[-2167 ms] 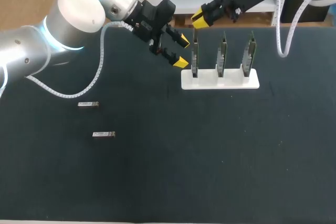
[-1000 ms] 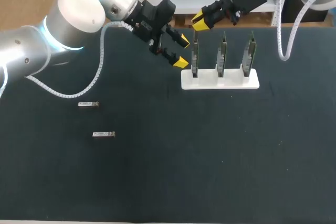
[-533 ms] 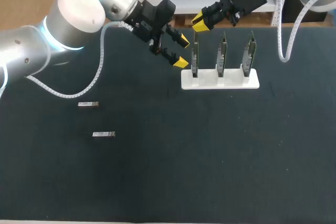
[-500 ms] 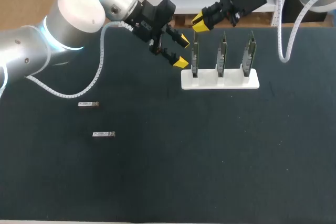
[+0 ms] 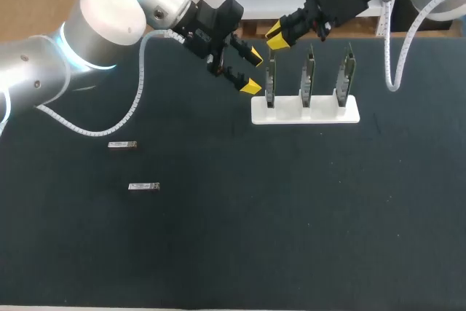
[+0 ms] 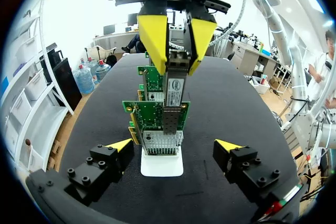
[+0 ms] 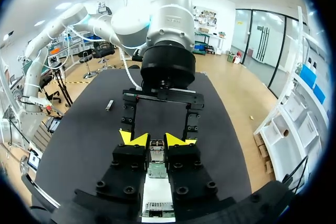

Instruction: Pick up the optical module with the left hand, and insert it into the network port with the right hand.

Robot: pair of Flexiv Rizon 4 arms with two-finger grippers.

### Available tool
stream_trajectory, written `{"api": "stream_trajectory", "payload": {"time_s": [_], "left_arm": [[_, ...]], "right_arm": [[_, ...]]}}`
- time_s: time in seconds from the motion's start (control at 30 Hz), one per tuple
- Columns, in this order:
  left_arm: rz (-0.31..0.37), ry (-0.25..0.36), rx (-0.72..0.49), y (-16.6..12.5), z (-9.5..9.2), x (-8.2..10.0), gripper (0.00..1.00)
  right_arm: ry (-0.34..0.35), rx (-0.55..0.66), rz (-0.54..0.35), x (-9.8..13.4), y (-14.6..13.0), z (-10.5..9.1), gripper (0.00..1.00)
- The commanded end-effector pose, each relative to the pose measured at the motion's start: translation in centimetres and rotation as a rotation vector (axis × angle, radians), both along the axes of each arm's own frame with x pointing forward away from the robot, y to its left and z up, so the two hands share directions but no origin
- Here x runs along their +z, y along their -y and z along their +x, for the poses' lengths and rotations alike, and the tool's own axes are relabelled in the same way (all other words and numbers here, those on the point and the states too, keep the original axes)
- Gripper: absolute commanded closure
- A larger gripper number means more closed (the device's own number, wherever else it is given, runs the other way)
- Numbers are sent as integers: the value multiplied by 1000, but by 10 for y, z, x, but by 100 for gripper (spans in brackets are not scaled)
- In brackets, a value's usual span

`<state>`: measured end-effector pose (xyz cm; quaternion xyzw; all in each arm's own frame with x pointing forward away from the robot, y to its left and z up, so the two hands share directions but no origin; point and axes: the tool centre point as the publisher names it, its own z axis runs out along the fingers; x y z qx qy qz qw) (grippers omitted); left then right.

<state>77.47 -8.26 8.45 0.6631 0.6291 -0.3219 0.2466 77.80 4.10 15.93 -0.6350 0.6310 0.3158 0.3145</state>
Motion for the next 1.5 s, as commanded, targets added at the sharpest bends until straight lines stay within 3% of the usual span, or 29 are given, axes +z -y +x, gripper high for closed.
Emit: {"api": "stream_trajectory", "payload": {"time_s": [0.03,0.07,0.1,0.13,0.33,0.53,0.6,0.63,0.67,1.5], "left_arm": [[6,-4,-1,1,2,1,0],[6,-4,-1,1,2,1,0],[6,-4,-1,1,2,1,0],[6,-4,-1,1,2,1,0],[6,-4,-1,1,2,1,0],[6,-4,-1,1,2,1,0],[6,-4,-1,1,2,1,0],[6,-4,-1,1,2,1,0],[6,-4,-1,1,2,1,0],[6,-4,-1,1,2,1,0]], "right_arm": [[-10,2,1,-3,-1,4,100],[-12,2,0,-3,-1,4,100],[-15,2,-1,-3,-1,3,57],[-20,2,2,-3,-1,3,0],[-40,19,38,5,0,2,0],[-112,37,115,16,4,2,0],[-117,38,114,16,4,3,62],[-117,37,111,15,4,3,86],[-117,37,108,15,4,3,100],[-128,19,55,-7,-2,4,100]]}}
